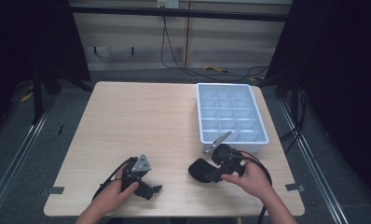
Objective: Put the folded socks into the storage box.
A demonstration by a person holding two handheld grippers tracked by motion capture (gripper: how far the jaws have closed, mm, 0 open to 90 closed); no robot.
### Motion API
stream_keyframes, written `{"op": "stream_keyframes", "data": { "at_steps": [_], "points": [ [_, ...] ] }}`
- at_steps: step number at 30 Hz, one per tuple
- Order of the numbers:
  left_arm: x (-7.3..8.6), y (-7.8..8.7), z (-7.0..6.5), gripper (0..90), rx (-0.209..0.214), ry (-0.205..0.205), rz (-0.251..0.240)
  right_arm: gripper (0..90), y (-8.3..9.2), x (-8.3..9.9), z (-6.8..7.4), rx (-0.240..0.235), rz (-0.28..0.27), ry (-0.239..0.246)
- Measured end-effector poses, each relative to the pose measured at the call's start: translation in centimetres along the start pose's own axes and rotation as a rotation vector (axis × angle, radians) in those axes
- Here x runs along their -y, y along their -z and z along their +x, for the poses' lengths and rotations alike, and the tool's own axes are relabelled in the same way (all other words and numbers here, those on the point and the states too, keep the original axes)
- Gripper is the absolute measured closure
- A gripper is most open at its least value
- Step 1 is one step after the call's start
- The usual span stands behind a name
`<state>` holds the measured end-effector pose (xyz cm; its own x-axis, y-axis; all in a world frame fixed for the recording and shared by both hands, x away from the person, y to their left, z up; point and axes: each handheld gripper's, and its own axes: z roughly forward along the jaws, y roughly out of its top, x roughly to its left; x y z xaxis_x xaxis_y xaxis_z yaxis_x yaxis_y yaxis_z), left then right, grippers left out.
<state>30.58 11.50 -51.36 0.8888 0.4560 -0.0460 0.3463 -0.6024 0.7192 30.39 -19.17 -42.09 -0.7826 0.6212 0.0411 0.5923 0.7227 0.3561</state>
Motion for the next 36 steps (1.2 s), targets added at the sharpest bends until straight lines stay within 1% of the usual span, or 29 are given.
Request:
{"op": "stream_keyframes", "data": {
  "at_steps": [2,3,4,10,11,14,15,16,20,22,24,25,26,29,30,32,33,34,36],
  "points": [
    [0.0,0.0,0.0,0.0,0.0,0.0,0.001,33.9,-0.2,-0.2,0.1,-0.005,0.009,0.003],
    [0.0,0.0,0.0,0.0,0.0,0.001,0.0,34.1,-0.3,-0.4,0.2,0.0,0.014,0.004],
    [0.0,0.1,0.1,0.0,0.0,-0.01,0.009,34.2,-0.4,-0.5,0.2,-0.005,0.017,0.01],
    [0.0,0.1,0.1,0.0,0.001,-0.01,0.009,35.4,-0.9,-1.2,0.7,-0.013,0.042,0.035],
    [0.0,0.1,0.1,0.0,0.0,-0.01,0.008,35.7,-1.0,-1.3,0.9,-0.013,0.047,0.031],
    [0.0,0.1,0.1,0.0,0.0,-0.01,0.008,36.9,-1.2,-1.6,1.1,-0.024,0.049,0.045],
    [0.0,0.1,0.0,0.0,0.0,-0.009,0.008,37.3,-1.2,-1.7,1.3,-0.025,0.058,0.036],
    [0.0,0.1,0.1,0.0,0.0,-0.01,0.008,37.3,-1.4,-1.8,1.3,-0.023,0.054,0.054],
    [0.0,0.1,0.0,0.0,-0.001,-0.008,0.007,37.3,-2.0,-1.9,1.5,-0.028,0.079,0.051],
    [0.0,0.1,0.0,0.0,0.0,-0.008,0.007,37.3,-2.3,-2.0,1.7,-0.022,0.086,0.052],
    [0.0,0.1,0.0,0.0,-0.001,-0.008,0.008,37.5,-2.7,-2.0,1.6,-0.01,0.096,0.075],
    [0.0,0.1,0.0,0.0,-0.001,-0.009,0.008,37.8,-2.8,-2.1,1.7,-0.005,0.11,0.072],
    [0.0,0.1,0.0,0.0,-0.001,-0.008,0.008,38.1,-3.0,-2.1,1.7,-0.003,0.116,0.08],
    [0.0,0.1,0.0,0.0,-0.001,-0.008,0.007,39.1,-3.6,-2.1,1.9,0.025,0.146,0.109],
    [0.0,0.1,0.0,0.0,-0.001,-0.008,0.008,40.4,-3.7,-2.2,2.0,0.033,0.15,0.118],
    [0.0,0.1,0.0,0.0,-0.001,-0.008,0.007,46.9,-3.8,-2.3,2.0,0.053,0.158,0.117],
    [0.0,0.1,0.0,0.0,-0.001,-0.008,0.007,52.7,-3.8,-2.3,1.9,0.063,0.16,0.108],
    [0.0,0.1,0.0,0.0,-0.001,-0.008,0.008,56.0,-3.7,-2.3,1.8,0.068,0.162,0.103],
    [0.0,0.1,0.0,0.0,-0.001,-0.007,0.007,64.4,-3.5,-2.4,1.5,0.055,0.162,0.069]
  ]
}}
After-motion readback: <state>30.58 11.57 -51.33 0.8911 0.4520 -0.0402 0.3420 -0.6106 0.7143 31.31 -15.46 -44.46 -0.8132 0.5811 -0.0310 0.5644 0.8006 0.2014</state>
